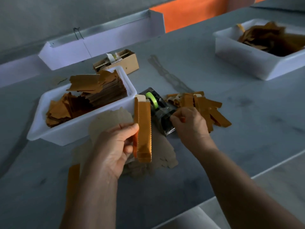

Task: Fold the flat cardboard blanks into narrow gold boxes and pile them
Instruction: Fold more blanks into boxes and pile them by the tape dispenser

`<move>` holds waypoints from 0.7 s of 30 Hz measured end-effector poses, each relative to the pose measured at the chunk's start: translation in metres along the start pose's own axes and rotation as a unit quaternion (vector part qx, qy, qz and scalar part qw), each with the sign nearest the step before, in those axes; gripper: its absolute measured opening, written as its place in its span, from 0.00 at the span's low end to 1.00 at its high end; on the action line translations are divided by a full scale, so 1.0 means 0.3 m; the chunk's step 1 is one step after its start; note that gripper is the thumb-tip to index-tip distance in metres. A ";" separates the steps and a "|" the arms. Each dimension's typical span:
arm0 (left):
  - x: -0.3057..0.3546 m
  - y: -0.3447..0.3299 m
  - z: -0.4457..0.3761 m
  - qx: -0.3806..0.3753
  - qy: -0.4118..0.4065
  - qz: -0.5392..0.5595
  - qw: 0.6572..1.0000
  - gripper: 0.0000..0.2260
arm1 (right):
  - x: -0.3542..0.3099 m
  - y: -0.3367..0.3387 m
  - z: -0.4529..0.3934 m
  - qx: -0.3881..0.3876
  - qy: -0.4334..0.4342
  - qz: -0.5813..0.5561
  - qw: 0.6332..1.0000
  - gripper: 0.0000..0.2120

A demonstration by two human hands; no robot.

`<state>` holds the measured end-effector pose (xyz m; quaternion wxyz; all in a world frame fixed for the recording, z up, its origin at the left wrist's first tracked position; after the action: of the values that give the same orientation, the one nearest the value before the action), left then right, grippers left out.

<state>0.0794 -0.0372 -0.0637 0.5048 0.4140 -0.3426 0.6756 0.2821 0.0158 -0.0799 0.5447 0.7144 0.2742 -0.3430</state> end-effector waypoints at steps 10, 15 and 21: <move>0.002 -0.004 -0.005 -0.002 -0.006 0.001 1.000 0.06 | -0.071 0.009 -0.034 0.014 0.015 0.116 0.993 0.09; 0.049 -0.090 0.008 -0.074 -0.057 -0.084 0.992 0.05 | -0.038 0.015 -0.024 0.010 0.044 0.069 0.997 0.06; 0.114 -0.210 -0.040 -0.102 -0.114 -0.149 0.977 0.04 | -0.012 0.011 -0.005 0.026 0.061 0.028 0.997 0.04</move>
<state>0.1327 0.0032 -0.0350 0.5967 0.4810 -0.3996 0.5029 0.2828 0.0164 -0.0747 0.5177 0.7554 0.2774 -0.2905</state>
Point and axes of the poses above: each hand's wrist, its own z-axis away from the middle knuckle, its own y-axis out of the back of the hand, x = y × z, the point moved 9 cm from there along -z, towards the middle knuckle, and after that the axes turned 1 degree about y, right-handed, at the moved point
